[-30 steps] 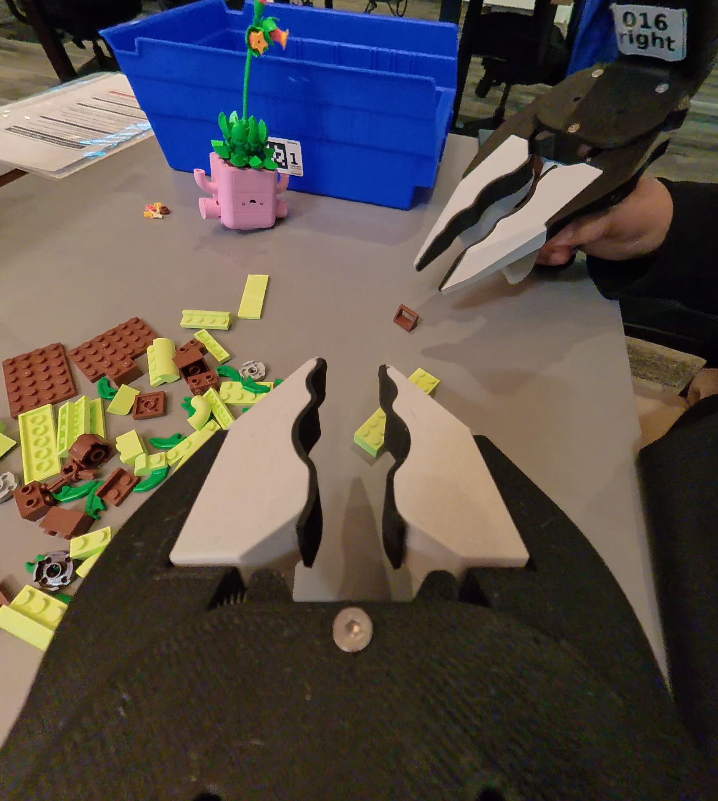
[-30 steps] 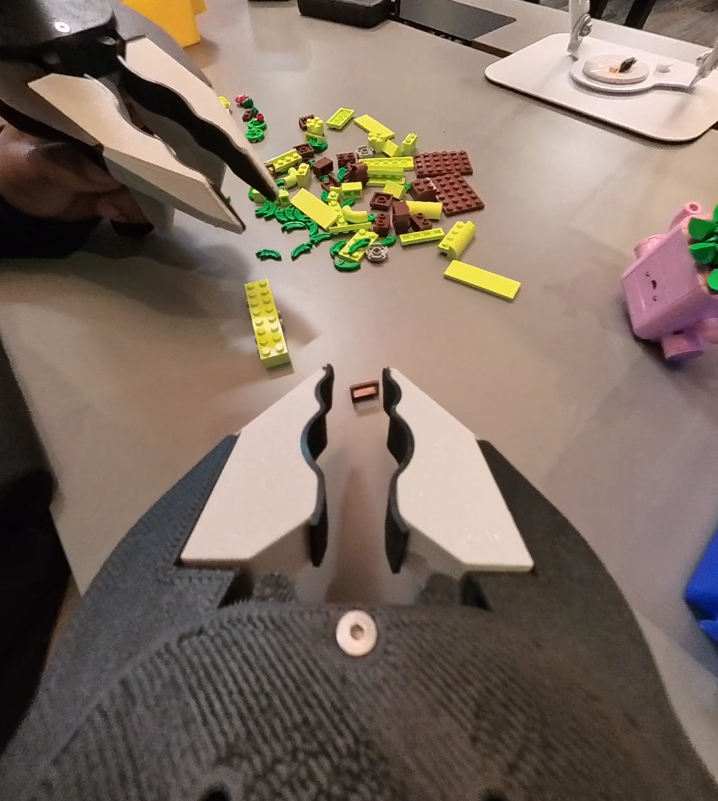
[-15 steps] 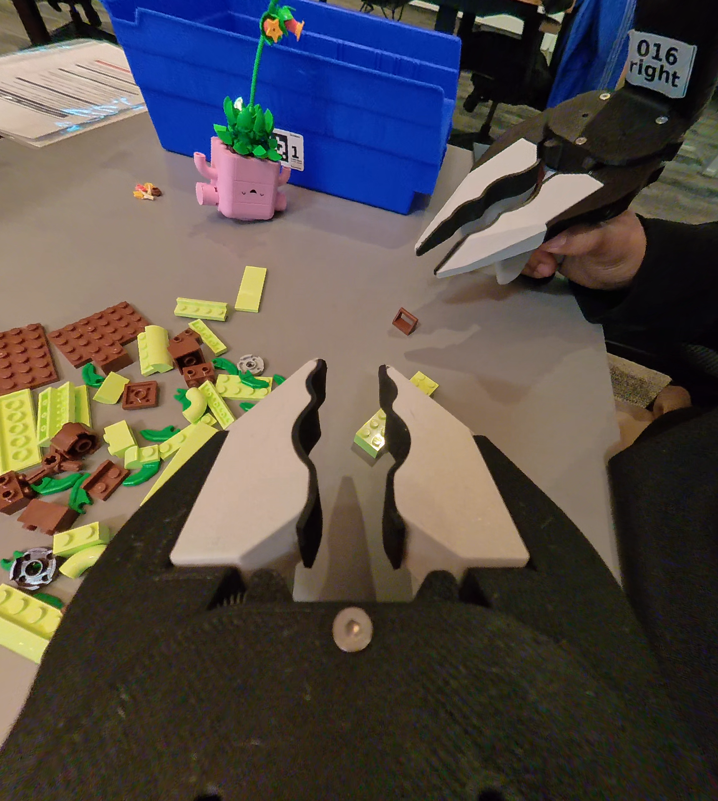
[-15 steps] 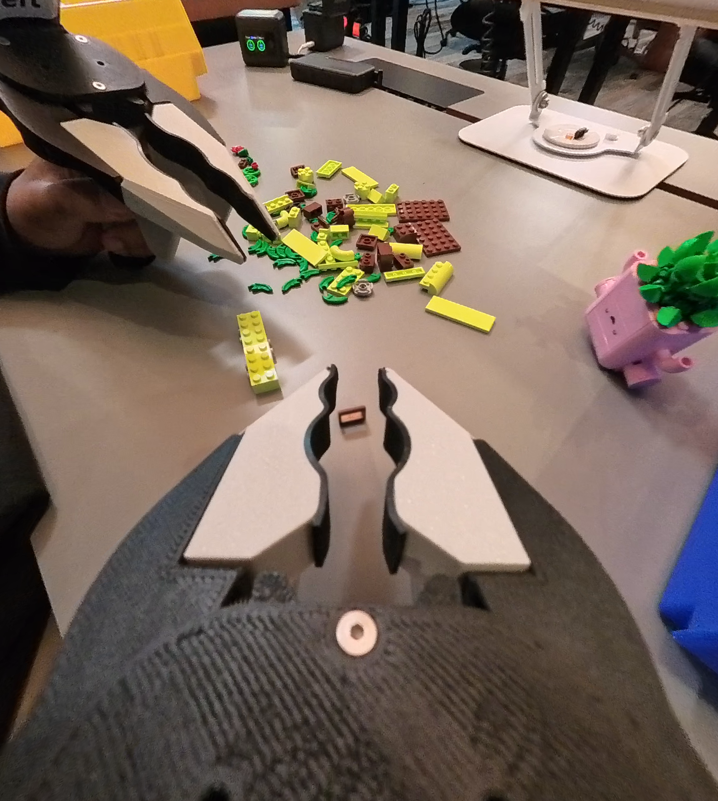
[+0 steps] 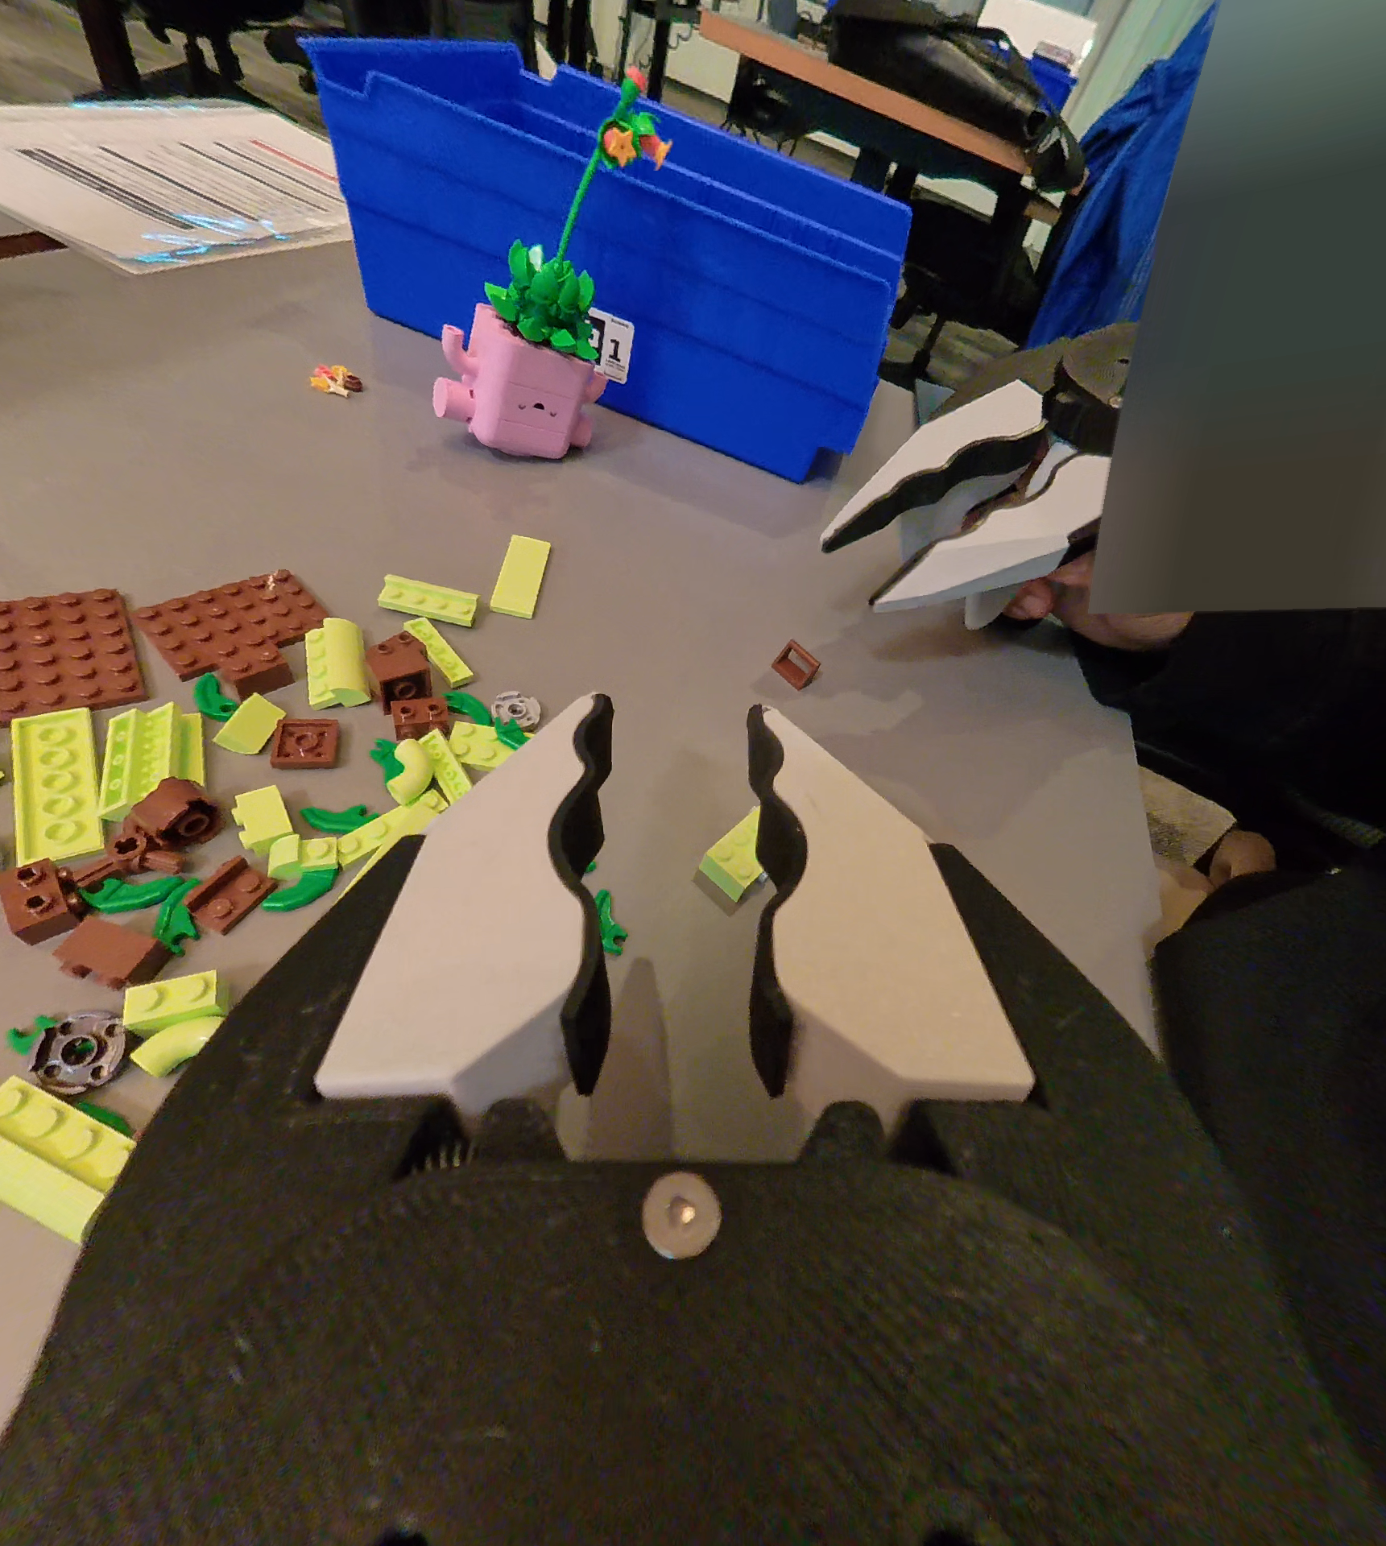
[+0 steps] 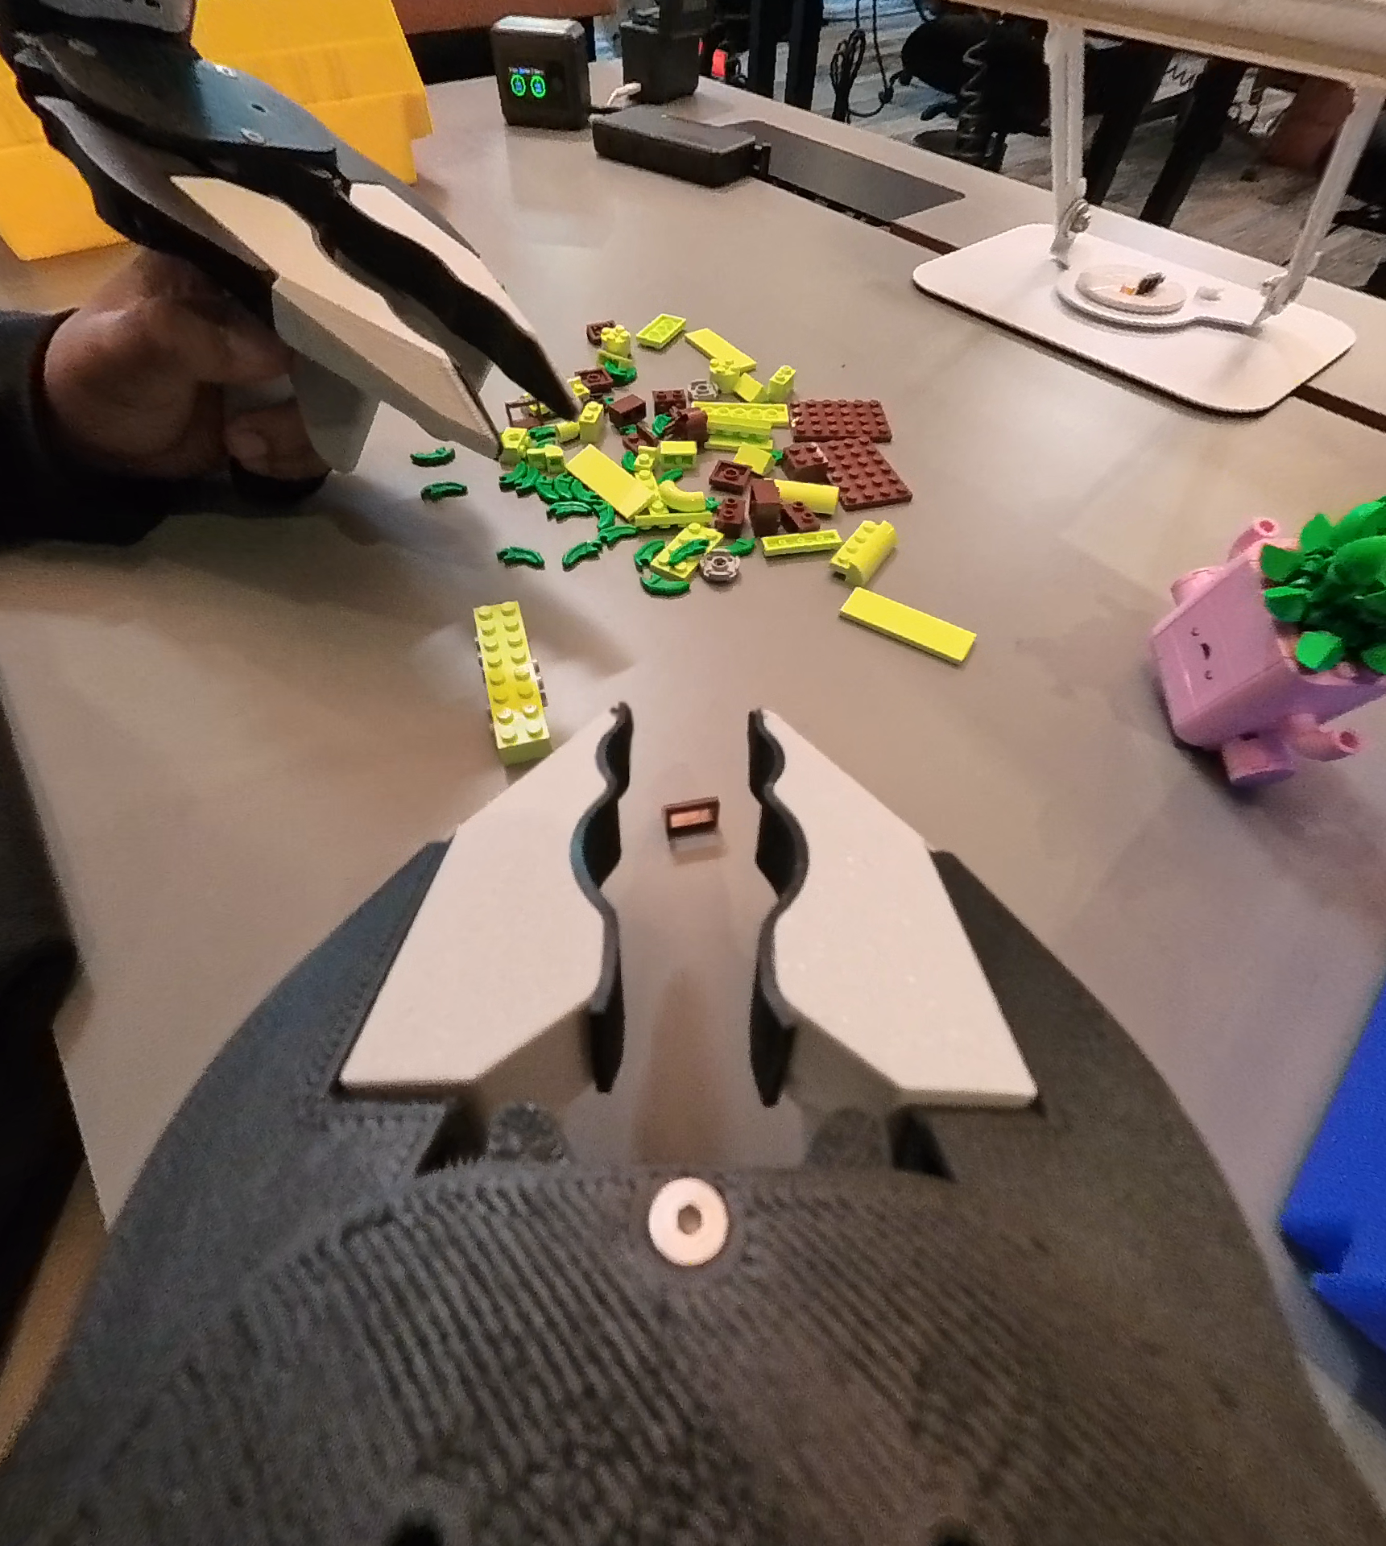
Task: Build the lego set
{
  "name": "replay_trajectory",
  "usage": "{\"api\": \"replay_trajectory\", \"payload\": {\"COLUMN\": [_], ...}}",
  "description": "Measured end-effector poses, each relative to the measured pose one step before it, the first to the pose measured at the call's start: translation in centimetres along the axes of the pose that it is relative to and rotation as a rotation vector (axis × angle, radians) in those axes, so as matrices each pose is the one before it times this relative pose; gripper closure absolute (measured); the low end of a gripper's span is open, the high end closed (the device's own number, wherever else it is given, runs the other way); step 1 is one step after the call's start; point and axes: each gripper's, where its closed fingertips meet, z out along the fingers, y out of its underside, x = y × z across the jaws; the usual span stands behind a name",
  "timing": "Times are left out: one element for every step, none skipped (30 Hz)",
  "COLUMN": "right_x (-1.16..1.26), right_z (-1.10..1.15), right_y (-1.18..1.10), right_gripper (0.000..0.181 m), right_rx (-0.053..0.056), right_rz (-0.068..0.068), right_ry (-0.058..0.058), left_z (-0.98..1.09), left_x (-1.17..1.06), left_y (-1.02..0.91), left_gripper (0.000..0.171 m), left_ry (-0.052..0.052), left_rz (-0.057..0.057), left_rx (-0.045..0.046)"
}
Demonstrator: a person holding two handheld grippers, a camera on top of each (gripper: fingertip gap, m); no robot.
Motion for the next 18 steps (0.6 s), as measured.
{"api": "replay_trajectory", "payload": {"right_x": [-0.051,-0.045,-0.032,-0.003,-0.007,0.002,-0.012,-0.020,-0.030,-0.033,-0.049,-0.046,0.021,0.101,0.236,0.192,0.023,-0.069], "right_z": [0.055,0.041,0.011,-0.007,-0.020,-0.015,-0.032,-0.012,0.003,0.016,0.030,0.058,0.081,0.094,0.119,0.158,0.185,0.172], "right_y": [0.066,0.039,0.005,-0.005,-0.018,-0.025,-0.032,-0.022,-0.002,0.021,0.046,0.067,0.084,0.110,0.152,0.182,0.216,0.200], "right_gripper": [0.155,0.155,0.155,0.155,0.155,0.155,0.155,0.155,0.155,0.155,0.154,0.154,0.153,0.153,0.153,0.152,0.151,0.152], "right_rx": [-0.0053,-0.0033,-0.0010,0.0007,0.0015,0.0020,0.0022,0.0015,0.0001,-0.0015,-0.0033,-0.0054,-0.0069,-0.0090,-0.0120,-0.0149,-0.0170,-0.0166], "right_rz": [-0.0034,-0.0027,-0.0018,0.0001,0.0015,0.0018,0.0016,0.0012,0.0010,0.0006,0.0003,0.0005,0.0021,0.0051,0.0106,0.0128,0.0114,0.0093], "right_ry": [-0.0008,-0.0009,-0.0014,-0.0005,-0.0013,-0.0020,-0.0020,-0.0026,-0.0032,-0.0035,-0.0040,-0.0041,-0.0003,0.0039,0.0106,0.0049,-0.0079,-0.0132], "left_z": [-0.006,0.012,0.027,0.035,0.030,0.018,0.007,-0.001,0.002,-0.003,-0.001,-0.014,-0.001,-0.014,-0.023,-0.003,0.025,0.054], "left_x": [0.000,0.033,0.026,0.016,0.029,0.017,0.012,0.010,0.002,-0.002,-0.002,-0.017,-0.014,0.000,0.020,0.054,0.070,0.079], "left_y": [-0.006,0.016,0.030,0.042,0.023,0.025,0.004,0.000,0.012,-0.007,-0.008,-0.010,-0.015,-0.014,-0.017,-0.005,0.013,0.060], "left_gripper": [0.142,0.142,0.142,0.142,0.141,0.142,0.141,0.142,0.141,0.142,0.142,0.142,0.142,0.141,0.141,0.141,0.141,0.141], "left_ry": [-0.0010,-0.0004,-0.0005,-0.0010,-0.0003,-0.0006,-0.0001,-0.0003,0.0004,0.0008,0.0017,0.0014,0.0012,0.0008,-0.0007,-0.0017,-0.0025,-0.0027], "left_rz": [0.0014,0.0028,0.0029,0.0026,0.0029,0.0026,0.0021,0.0012,0.0001,-0.0009,-0.0021,-0.0031,-0.0027,-0.0007,0.0030,0.0071,0.0094,0.0100], "left_rx": [0.00025,-0.00126,-0.00304,-0.00356,-0.00259,-0.00171,-0.00088,-0.00042,-0.00022,0.00031,0.00075,0.00090,0.00111,0.00130,0.00139,0.00057,-0.00188,-0.00478]}}
